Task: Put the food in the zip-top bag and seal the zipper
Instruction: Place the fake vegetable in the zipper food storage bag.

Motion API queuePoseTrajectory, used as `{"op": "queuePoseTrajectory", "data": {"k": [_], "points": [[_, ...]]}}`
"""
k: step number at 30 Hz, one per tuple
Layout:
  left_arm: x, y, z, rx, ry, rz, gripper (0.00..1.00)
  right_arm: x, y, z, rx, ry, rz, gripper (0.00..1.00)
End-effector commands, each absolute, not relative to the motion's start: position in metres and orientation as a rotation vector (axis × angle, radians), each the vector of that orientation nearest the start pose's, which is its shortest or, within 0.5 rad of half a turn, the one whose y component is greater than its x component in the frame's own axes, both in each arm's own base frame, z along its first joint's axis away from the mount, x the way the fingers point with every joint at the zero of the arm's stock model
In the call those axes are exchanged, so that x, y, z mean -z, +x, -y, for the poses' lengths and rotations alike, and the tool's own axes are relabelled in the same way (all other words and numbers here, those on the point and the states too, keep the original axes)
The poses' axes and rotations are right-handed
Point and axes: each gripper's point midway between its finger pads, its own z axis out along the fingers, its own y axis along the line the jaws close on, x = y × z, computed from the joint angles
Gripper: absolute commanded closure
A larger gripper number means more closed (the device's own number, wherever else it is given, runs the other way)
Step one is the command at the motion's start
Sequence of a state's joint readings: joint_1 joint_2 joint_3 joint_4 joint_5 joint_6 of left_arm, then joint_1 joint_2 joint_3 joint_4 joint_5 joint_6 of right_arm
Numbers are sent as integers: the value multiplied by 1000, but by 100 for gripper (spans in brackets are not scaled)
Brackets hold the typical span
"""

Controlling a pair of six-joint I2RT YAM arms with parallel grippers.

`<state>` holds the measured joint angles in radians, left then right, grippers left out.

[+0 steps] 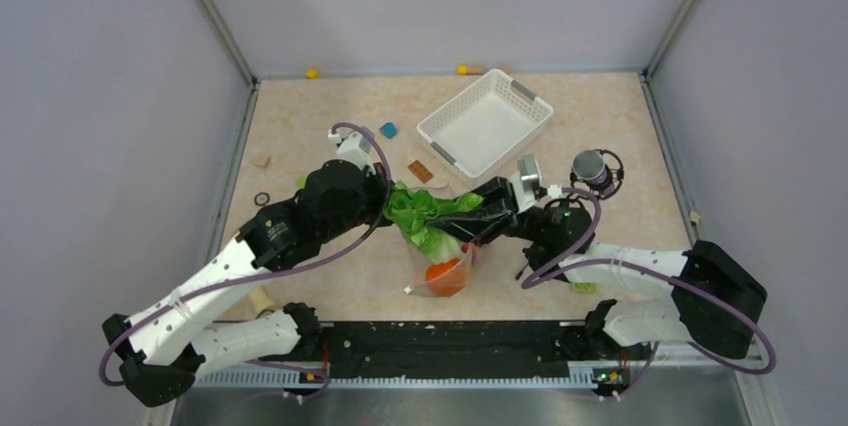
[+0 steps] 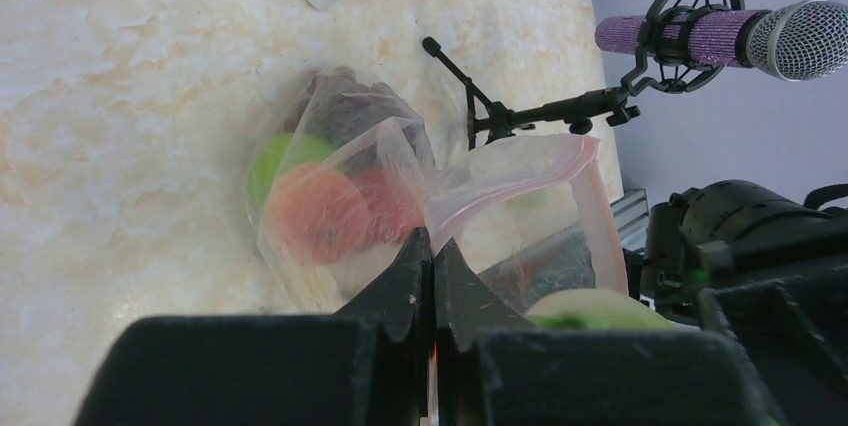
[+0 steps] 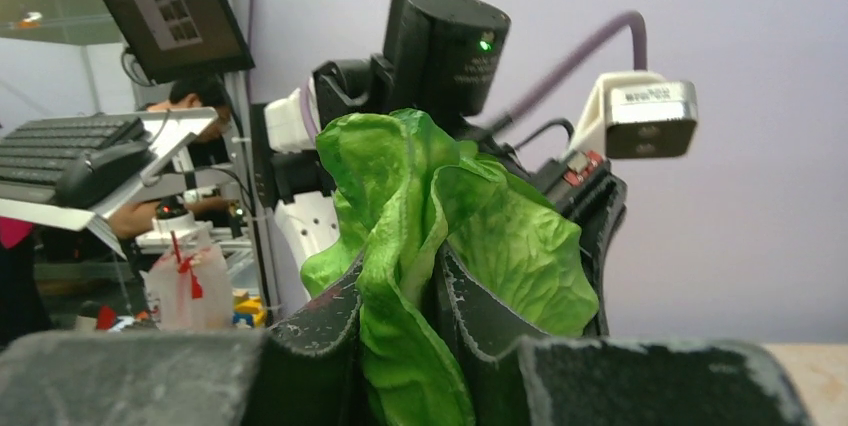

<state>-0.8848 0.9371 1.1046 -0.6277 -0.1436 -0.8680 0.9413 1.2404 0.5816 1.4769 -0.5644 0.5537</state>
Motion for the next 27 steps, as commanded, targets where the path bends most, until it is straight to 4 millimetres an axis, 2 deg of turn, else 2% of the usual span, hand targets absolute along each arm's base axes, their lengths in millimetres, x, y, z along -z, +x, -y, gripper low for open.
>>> {"op": "queuePoseTrajectory", "data": {"k": [1, 8, 13, 16, 18, 19, 23, 27], "points": [[-314, 189, 247, 1037, -101, -2073, 100, -402, 97, -318, -1499, -716, -512, 99], [-314, 190, 241, 1024, -109, -2048, 100, -376, 103, -310, -1432, -696, -593, 98], [-317, 191, 244, 1037, -103, -2038, 100, -362, 105, -316, -1416, -733, -677, 100], [-318, 191, 246, 1045, -97, -2037, 100, -356, 116, -317, -1327, -696, -755, 100], [-320, 191, 246, 1045, -97, -2033, 100, -346, 127, -320, -1236, -687, -841, 100], [-320, 192, 246, 1040, -100, -2031, 100, -334, 130, -327, -1196, -716, -908, 100], [-324, 195, 246, 1031, -101, -2022, 100, -309, 135, -336, -1069, -785, -1051, 100], [-331, 196, 246, 1038, -105, -2007, 100, -285, 139, -339, -1018, -822, -1191, 100]]}}
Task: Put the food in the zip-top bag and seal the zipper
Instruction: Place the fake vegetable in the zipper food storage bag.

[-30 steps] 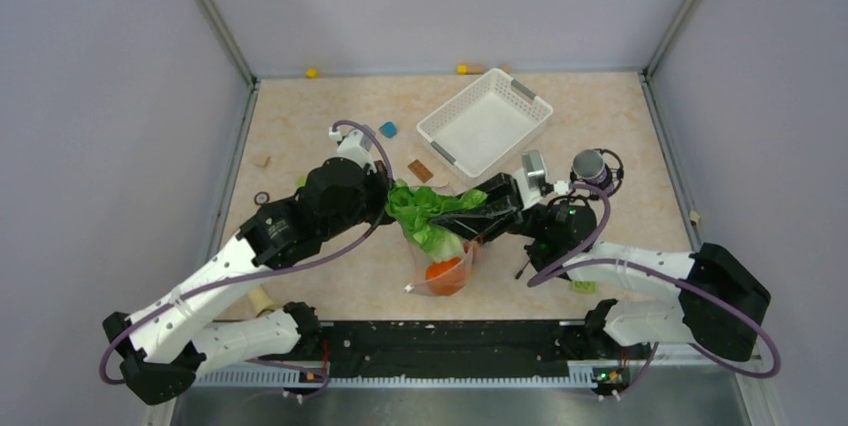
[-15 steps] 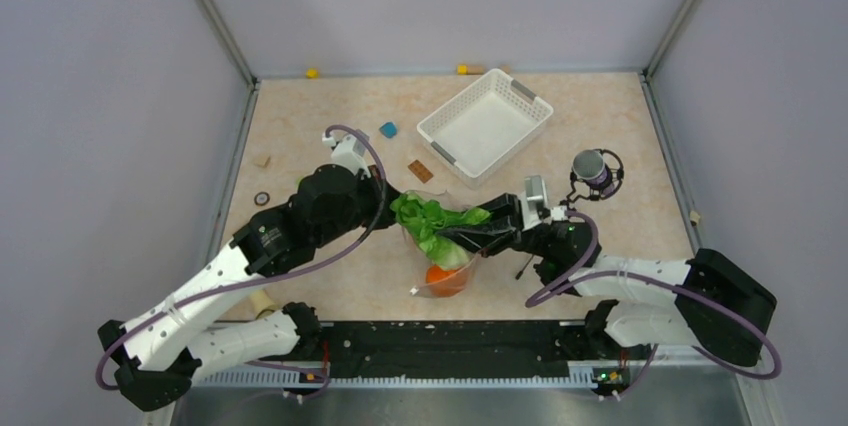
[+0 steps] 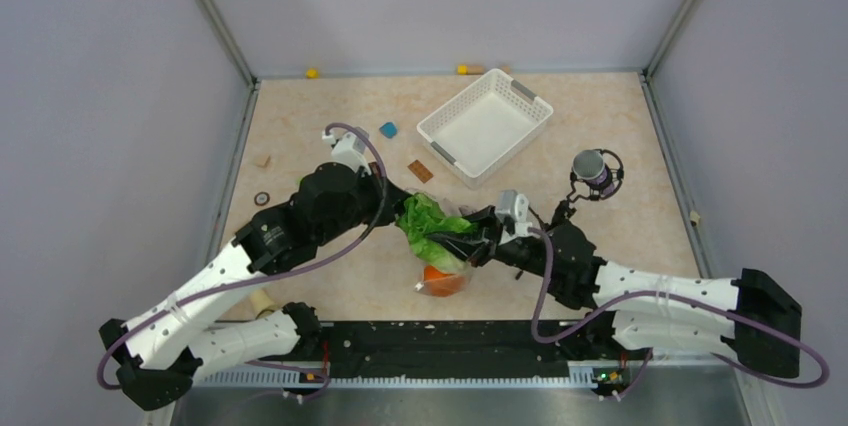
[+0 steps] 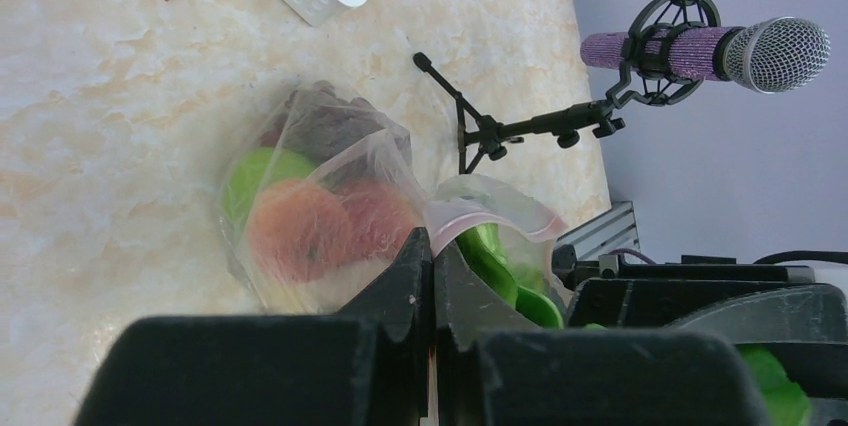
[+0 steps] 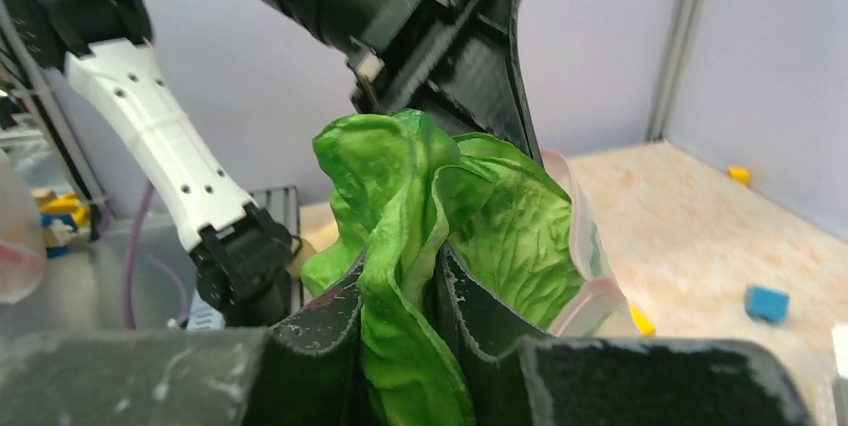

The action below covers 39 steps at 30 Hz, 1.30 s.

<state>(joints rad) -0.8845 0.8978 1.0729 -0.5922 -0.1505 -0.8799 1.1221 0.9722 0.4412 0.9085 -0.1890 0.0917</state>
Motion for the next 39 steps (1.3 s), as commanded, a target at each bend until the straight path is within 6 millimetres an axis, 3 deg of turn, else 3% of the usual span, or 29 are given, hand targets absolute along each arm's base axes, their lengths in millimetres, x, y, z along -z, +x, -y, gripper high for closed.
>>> {"op": "queuePoseTrajectory", "data": {"k": [1, 8, 13, 15, 17, 20, 24, 29, 34, 36, 39], "points": [[-332, 196, 245, 1036, -106, -2005, 100, -281, 140, -339, -1009, -817, -1222, 100], [-340, 198, 249, 1043, -102, -2001, 100, -236, 164, -337, -763, -857, -1522, 100], [-348, 198, 254, 1061, -77, -1996, 100, -216, 186, -325, -545, -745, -1735, 100], [-349, 198, 253, 1053, -72, -1997, 100, -209, 197, -312, -448, -642, -1809, 100], [-350, 198, 249, 1035, -74, -1994, 100, -209, 206, -297, -383, -521, -1838, 100], [-350, 200, 238, 991, -105, -1976, 100, -218, 204, -290, -442, -439, -1822, 100], [-352, 200, 232, 984, -121, -1954, 100, -217, 193, -300, -497, -554, -1808, 100], [-354, 198, 234, 1003, -113, -1954, 100, -195, 190, -320, -374, -772, -1824, 100], [-351, 202, 235, 969, -112, -1978, 100, -173, 166, -347, -320, -1084, -1711, 100], [-350, 202, 237, 970, -104, -1986, 100, -170, 163, -351, -318, -1103, -1709, 98], [-351, 198, 242, 1008, -80, -1989, 100, -170, 172, -347, -273, -1002, -1775, 94]]}}
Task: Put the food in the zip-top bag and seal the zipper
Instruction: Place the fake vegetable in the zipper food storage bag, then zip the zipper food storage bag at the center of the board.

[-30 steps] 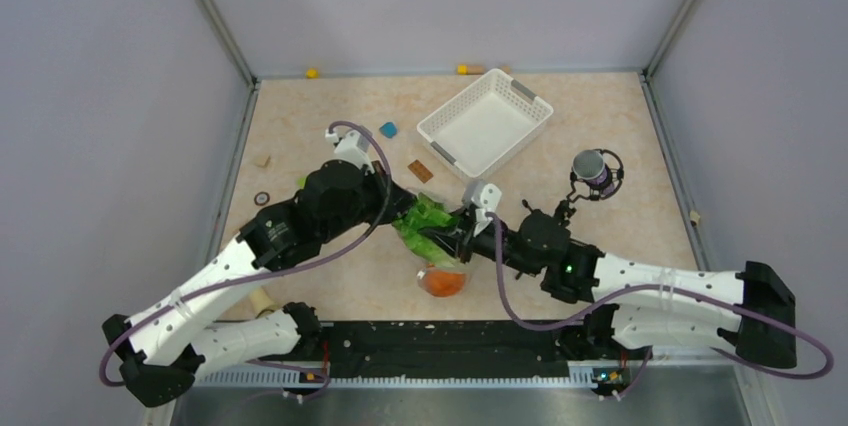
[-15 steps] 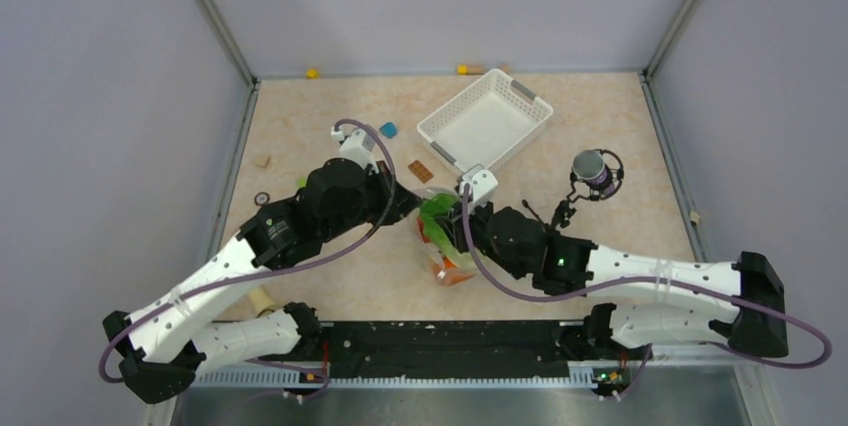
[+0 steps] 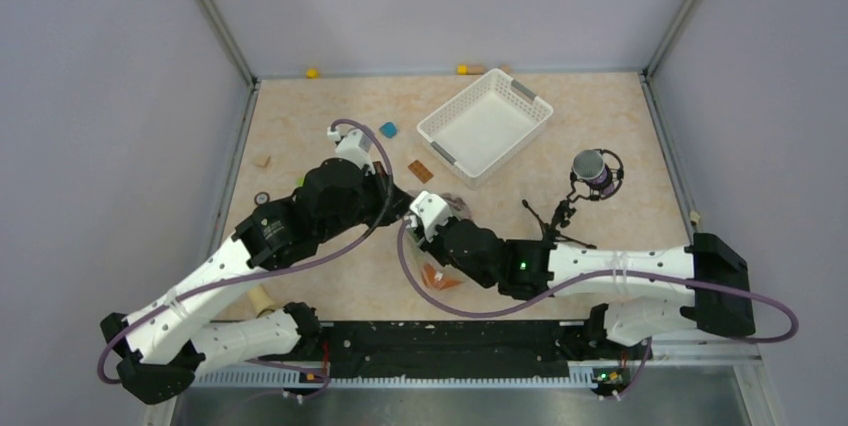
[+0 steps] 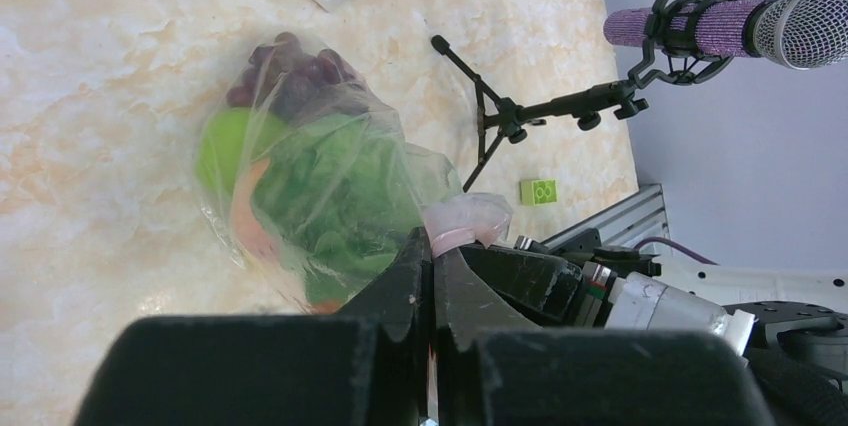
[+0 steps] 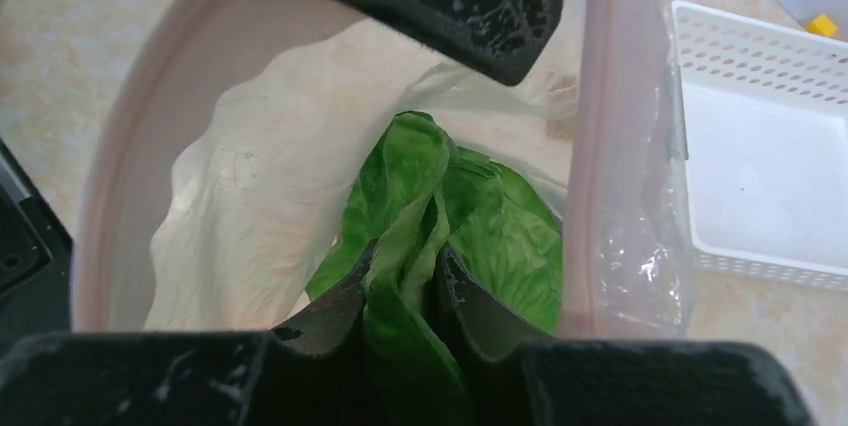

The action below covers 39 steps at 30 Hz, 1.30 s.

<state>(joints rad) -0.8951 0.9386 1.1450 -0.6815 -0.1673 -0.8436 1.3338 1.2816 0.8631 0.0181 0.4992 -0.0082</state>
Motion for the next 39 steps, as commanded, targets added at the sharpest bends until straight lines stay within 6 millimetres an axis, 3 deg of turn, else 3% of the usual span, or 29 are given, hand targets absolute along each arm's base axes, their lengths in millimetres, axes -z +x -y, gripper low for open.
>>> {"op": "queuePoseTrajectory", "data": {"k": [1, 3, 5, 7, 11, 14, 18, 23, 27, 31, 36, 39], "points": [[-352, 196, 243, 1019, -73, -1988, 100, -173, 175, -345, -261, -948, -1801, 90], [-352, 194, 245, 1041, -68, -1981, 100, -179, 183, -338, -225, -816, -1846, 82], [-350, 193, 243, 1048, -75, -1971, 100, -186, 189, -331, -211, -713, -1864, 62], [-346, 193, 239, 1041, -90, -1963, 100, -197, 189, -329, -245, -654, -1858, 49], [-338, 193, 231, 1021, -113, -1953, 100, -226, 179, -334, -412, -647, -1797, 35], [-336, 196, 223, 985, -137, -1938, 100, -252, 166, -338, -561, -686, -1695, 30], [-335, 195, 218, 967, -137, -1933, 100, -305, 146, -334, -775, -677, -1506, 19], [-332, 197, 215, 941, -138, -1931, 100, -335, 133, -321, -890, -641, -1396, 17], [-330, 197, 214, 934, -131, -1929, 100, -327, 142, -308, -861, -558, -1444, 19], [-326, 197, 213, 925, -118, -1927, 100, -296, 149, -305, -782, -543, -1564, 20], [-321, 192, 212, 925, -75, -1929, 100, -259, 174, -286, -567, -408, -1705, 20], [-319, 191, 210, 912, -66, -1930, 100, -238, 177, -284, -487, -425, -1775, 21]]}}
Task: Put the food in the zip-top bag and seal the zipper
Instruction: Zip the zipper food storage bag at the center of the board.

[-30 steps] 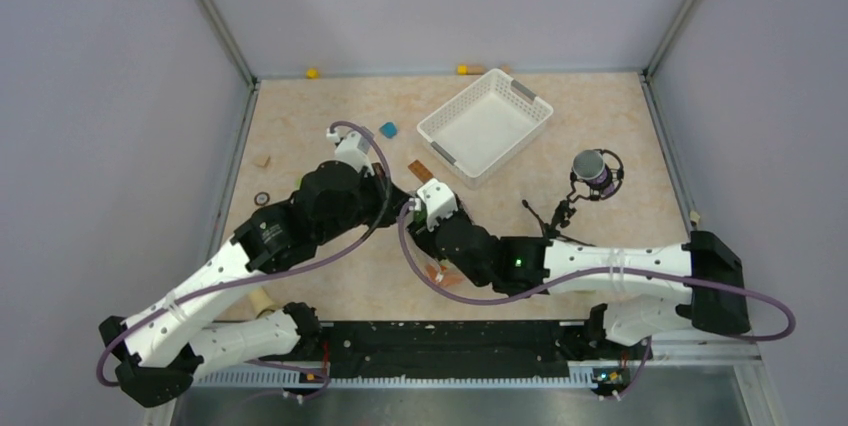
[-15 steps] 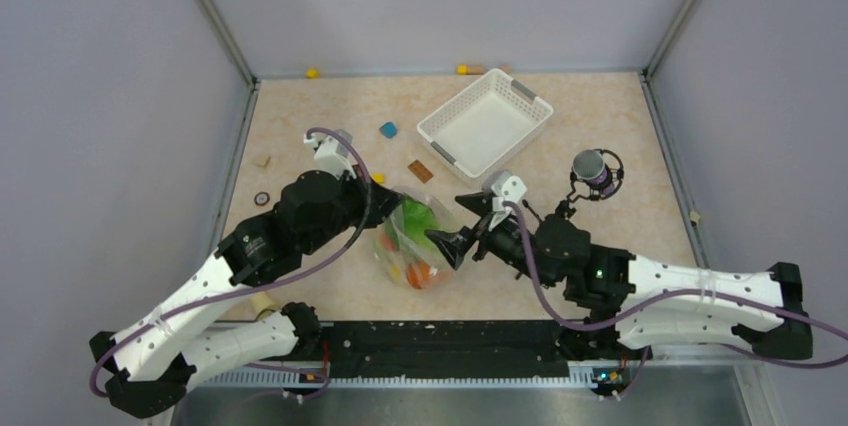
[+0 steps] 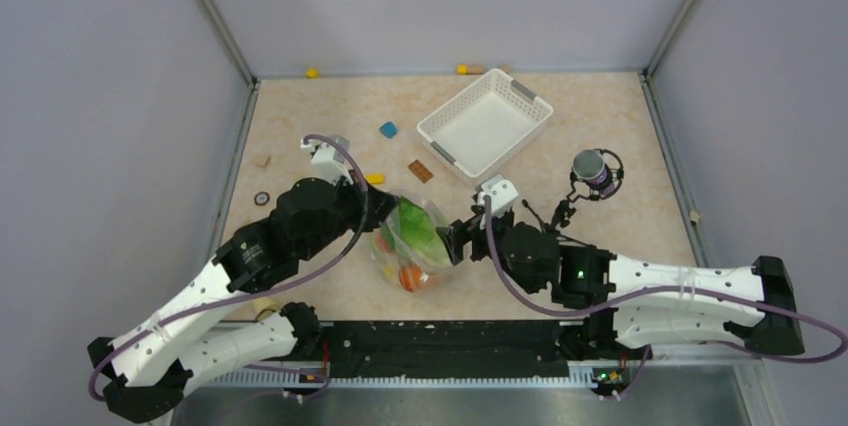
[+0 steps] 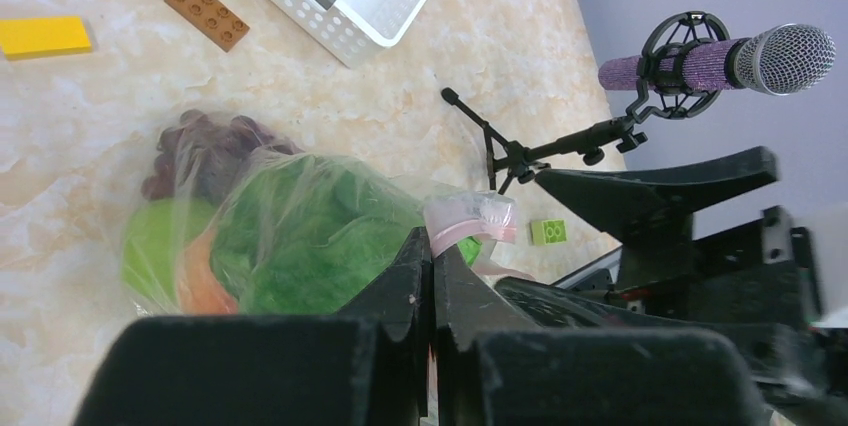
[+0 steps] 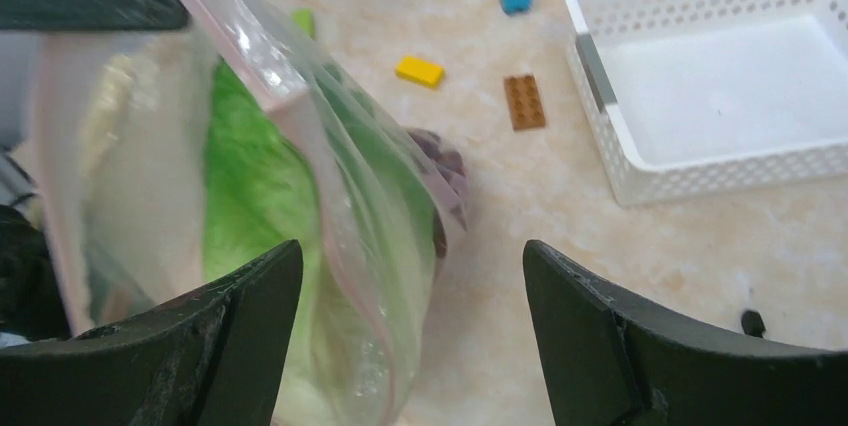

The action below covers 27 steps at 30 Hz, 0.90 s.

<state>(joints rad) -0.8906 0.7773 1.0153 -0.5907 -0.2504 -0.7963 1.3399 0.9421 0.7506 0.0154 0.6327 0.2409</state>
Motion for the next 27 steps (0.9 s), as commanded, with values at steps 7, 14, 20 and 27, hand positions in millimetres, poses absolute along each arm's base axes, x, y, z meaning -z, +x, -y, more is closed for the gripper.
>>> {"op": "queuePoseTrajectory", "data": {"k": [7, 14, 20, 27], "points": [[-319, 192, 194, 854, -89, -1909, 100, -189, 164, -284, -371, -612, -1934, 25], [-316, 191, 184, 821, -101, -1904, 100, -220, 198, -234, -66, -274, -1879, 35], [-311, 190, 186, 815, -83, -1920, 100, -259, 209, -248, -142, -219, -1749, 38], [-310, 188, 187, 829, -76, -1919, 100, -262, 192, -301, -406, -437, -1706, 41]]}}
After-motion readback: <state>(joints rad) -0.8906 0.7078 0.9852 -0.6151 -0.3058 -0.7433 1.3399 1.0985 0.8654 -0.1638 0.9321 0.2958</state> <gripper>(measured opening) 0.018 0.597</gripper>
